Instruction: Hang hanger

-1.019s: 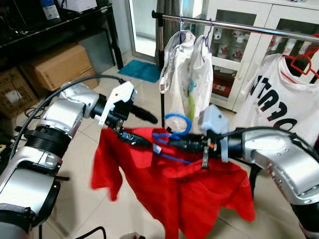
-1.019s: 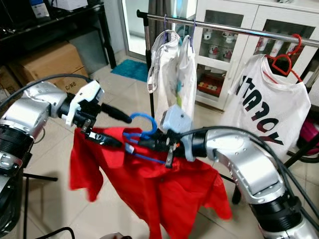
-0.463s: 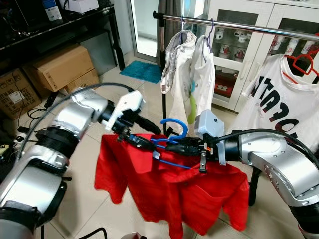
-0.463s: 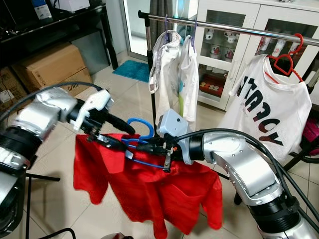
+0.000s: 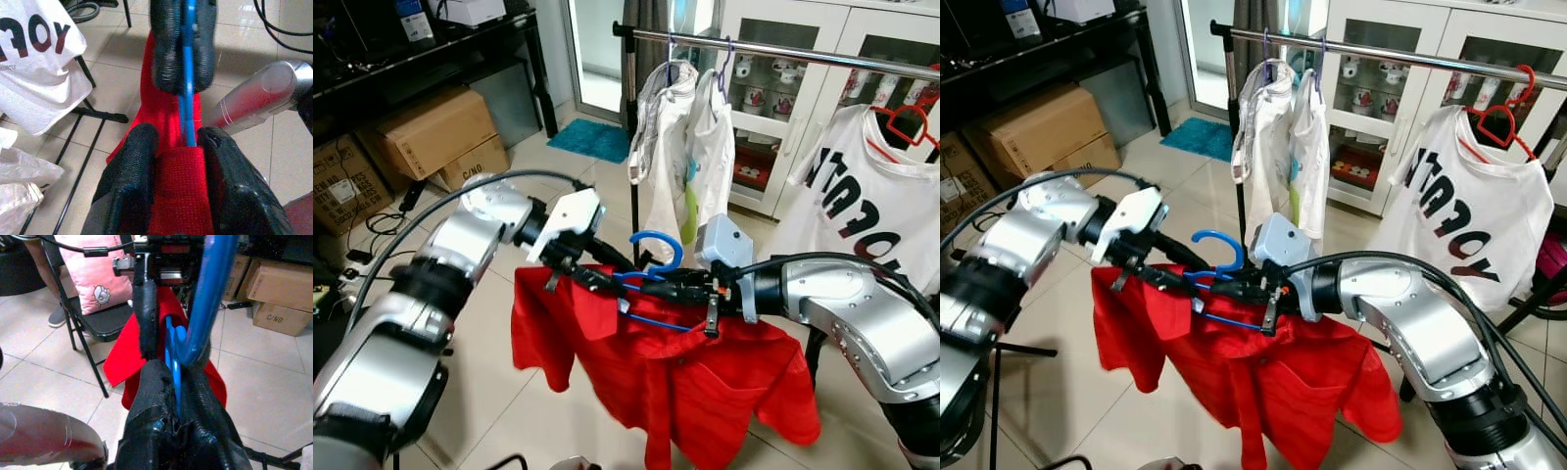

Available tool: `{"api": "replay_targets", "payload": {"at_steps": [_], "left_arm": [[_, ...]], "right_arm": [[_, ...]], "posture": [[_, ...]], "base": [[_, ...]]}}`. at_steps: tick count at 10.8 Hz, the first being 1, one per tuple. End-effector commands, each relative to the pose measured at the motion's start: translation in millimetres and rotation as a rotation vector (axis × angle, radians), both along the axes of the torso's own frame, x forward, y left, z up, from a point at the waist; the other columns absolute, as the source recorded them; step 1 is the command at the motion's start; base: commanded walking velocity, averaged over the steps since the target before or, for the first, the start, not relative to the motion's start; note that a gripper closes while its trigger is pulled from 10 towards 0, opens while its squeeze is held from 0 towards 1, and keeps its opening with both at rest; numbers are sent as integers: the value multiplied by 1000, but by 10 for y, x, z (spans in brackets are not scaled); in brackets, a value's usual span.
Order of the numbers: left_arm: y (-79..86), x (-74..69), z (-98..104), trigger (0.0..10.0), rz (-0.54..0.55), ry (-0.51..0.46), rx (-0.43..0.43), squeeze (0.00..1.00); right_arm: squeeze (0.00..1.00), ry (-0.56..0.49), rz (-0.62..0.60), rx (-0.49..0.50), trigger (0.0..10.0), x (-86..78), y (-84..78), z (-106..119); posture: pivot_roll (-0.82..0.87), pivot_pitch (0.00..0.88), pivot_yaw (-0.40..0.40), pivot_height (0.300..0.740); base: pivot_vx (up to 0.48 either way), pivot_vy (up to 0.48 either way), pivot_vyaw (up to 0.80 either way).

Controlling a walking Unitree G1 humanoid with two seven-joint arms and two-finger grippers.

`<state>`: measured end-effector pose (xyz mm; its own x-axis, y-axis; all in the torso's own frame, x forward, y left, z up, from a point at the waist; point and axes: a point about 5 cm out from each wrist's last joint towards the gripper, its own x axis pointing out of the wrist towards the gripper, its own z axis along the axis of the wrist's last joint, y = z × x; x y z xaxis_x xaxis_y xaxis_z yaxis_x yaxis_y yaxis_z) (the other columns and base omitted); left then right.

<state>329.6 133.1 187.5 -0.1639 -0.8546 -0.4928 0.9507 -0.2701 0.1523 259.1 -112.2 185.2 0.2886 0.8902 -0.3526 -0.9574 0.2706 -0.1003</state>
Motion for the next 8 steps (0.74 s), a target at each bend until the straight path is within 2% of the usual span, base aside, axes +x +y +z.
{"api": "replay_targets", "payload": {"at_steps": [1, 4, 8], "left_arm": [[32, -11, 23, 0, 1, -27, 6, 0], [35, -90, 6, 0, -1, -9, -54, 0], [70, -139, -41, 0, 12, 2, -49, 0]], "right_arm": [[0, -64, 15, 33, 10000, 36, 36, 148], [0, -81, -16, 32, 10000, 80, 15, 162], [0, -108, -63, 44, 10000, 149, -11, 207]], "posture": [[-165, 0, 88, 740], [-167, 0, 87, 740], [-165, 0, 82, 740]], "base": [[0, 0, 0], [0, 0, 0], [0, 0, 0]]}}
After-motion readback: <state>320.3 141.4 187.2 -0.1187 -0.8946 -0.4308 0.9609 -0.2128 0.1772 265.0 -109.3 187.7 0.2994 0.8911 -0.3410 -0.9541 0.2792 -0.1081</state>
